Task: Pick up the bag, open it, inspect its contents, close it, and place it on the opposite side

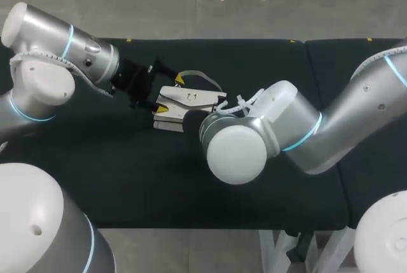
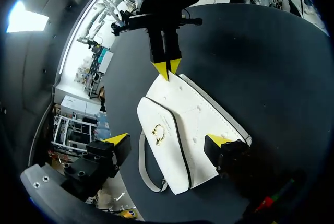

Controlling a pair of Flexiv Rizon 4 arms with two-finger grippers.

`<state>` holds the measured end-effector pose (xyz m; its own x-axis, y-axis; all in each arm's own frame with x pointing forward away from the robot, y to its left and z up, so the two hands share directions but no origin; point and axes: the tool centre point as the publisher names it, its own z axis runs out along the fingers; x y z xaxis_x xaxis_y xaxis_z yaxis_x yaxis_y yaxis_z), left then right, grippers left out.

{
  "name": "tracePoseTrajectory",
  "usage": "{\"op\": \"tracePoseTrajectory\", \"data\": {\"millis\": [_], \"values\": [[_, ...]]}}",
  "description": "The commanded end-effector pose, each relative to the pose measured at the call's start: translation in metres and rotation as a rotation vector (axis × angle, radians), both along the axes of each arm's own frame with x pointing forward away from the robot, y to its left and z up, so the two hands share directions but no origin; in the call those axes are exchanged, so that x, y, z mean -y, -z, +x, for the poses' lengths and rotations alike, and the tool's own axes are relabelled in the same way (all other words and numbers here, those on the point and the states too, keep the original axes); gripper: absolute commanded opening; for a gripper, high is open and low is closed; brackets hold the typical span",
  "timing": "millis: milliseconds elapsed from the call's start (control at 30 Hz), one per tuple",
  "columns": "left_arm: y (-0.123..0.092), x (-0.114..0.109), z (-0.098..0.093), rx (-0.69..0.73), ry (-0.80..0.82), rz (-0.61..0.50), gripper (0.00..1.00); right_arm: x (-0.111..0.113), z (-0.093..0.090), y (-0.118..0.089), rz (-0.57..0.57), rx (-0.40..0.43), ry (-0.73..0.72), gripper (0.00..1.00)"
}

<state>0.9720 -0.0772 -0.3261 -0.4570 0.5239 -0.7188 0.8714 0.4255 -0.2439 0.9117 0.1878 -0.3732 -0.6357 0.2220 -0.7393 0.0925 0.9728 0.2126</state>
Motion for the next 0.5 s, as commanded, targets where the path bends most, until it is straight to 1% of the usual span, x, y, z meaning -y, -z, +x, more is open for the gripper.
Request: {"op": "tracePoseTrajectory", "data": {"millis": [33,67,100,200,233,367,433,500], "values": [[0.009,0.003,-0.001,0.014,-0.014,-0.018,0.81,-0.002,-0.001,0.002,-0.001,0.004,0.003,0.0],[0.01,0.004,0.001,0.015,-0.017,-0.018,0.76,-0.002,-0.001,0.002,-0.001,0.004,0.003,0.0],[0.012,0.005,0.002,0.014,-0.024,-0.019,0.73,-0.002,-0.001,0.002,-0.001,0.004,0.003,0.0],[0.017,0.008,0.006,0.006,-0.035,-0.015,0.54,-0.002,-0.001,0.002,-0.001,0.004,0.003,0.0],[0.018,0.01,0.008,0.002,-0.041,-0.012,0.5,-0.002,-0.001,0.002,-0.001,0.004,0.003,0.0],[0.024,0.016,0.013,-0.003,-0.052,-0.003,0.47,-0.002,-0.001,0.002,-0.001,0.004,0.003,0.0],[0.028,0.019,0.015,0.002,-0.065,0.008,0.44,-0.002,-0.001,0.002,-0.001,0.004,0.003,0.0],[0.031,0.021,0.018,0.016,-0.089,0.012,0.36,-0.002,-0.001,0.002,-0.001,0.004,0.003,0.0]]}}
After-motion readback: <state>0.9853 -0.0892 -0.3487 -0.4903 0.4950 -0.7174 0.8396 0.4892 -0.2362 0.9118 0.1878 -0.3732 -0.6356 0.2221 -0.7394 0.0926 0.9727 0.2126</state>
